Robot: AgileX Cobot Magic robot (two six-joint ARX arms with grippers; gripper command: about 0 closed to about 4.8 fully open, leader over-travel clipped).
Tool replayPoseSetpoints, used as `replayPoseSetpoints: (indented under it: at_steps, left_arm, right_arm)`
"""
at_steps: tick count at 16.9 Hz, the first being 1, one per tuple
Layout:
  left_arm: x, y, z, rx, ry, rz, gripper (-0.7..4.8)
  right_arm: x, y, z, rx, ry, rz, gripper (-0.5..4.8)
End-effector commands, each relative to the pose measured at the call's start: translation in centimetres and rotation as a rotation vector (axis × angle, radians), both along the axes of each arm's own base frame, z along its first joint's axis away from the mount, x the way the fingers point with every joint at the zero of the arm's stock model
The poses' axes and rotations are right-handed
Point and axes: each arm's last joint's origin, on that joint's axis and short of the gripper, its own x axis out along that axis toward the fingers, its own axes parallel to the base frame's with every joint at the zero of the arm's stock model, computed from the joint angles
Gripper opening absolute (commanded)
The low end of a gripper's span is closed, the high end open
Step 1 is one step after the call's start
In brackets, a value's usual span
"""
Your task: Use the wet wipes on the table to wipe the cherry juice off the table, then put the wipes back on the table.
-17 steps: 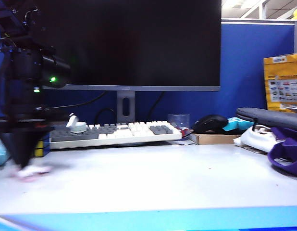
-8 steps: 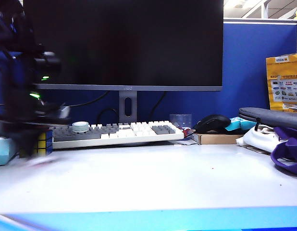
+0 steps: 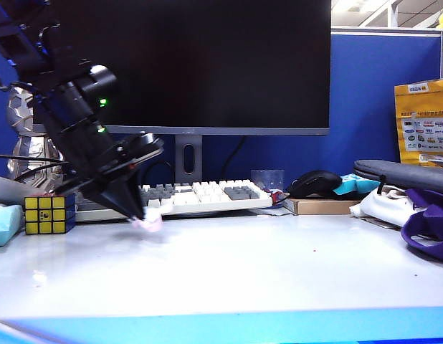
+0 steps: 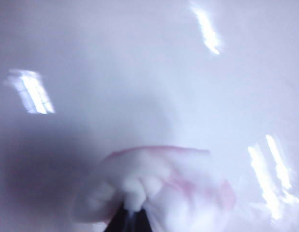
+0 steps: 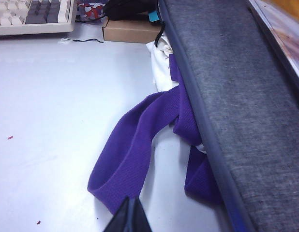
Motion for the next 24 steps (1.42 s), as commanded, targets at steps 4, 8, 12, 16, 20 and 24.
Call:
replayPoseSetpoints:
  at_steps: [4, 8, 12, 16, 20, 24]
  left_arm:
    - [-1.0, 3.1, -1.8, 0.523, 0.102, 0.123, -0.05]
    - [-1.3, 1.7, -1.8, 0.323, 0.140, 0.031, -0.05]
    - [-3.3, -2.2, -1.8, 0.133, 0.241, -0.171, -0.05]
    - [-7.3, -6.7, -2.0, 0.184, 0.357, -0.386, -0.05]
    - [-6.3, -4.9, -2.2, 0.537, 0.247, -0.249, -0.05]
    - [-2.8, 0.2, -2.2, 0.599, 0.158, 0.011, -0.05]
  right_arm:
    - [0.0, 0.0, 0.0, 0.002, -0.009, -0.001, -0.01]
    - [0.0, 0.0, 0.0, 0.002, -0.009, 0.000, -0.01]
    - [0.0, 0.0, 0.0, 0.002, -0.009, 0.000, -0.01]
    - [0.0, 0.0, 0.0, 0.002, -0.009, -0.001, -0.01]
    - [0.0, 0.0, 0.0, 0.002, -0.009, -0.001, -0.01]
    - [0.0, 0.0, 0.0, 0.002, -0.009, -0.001, -0.01]
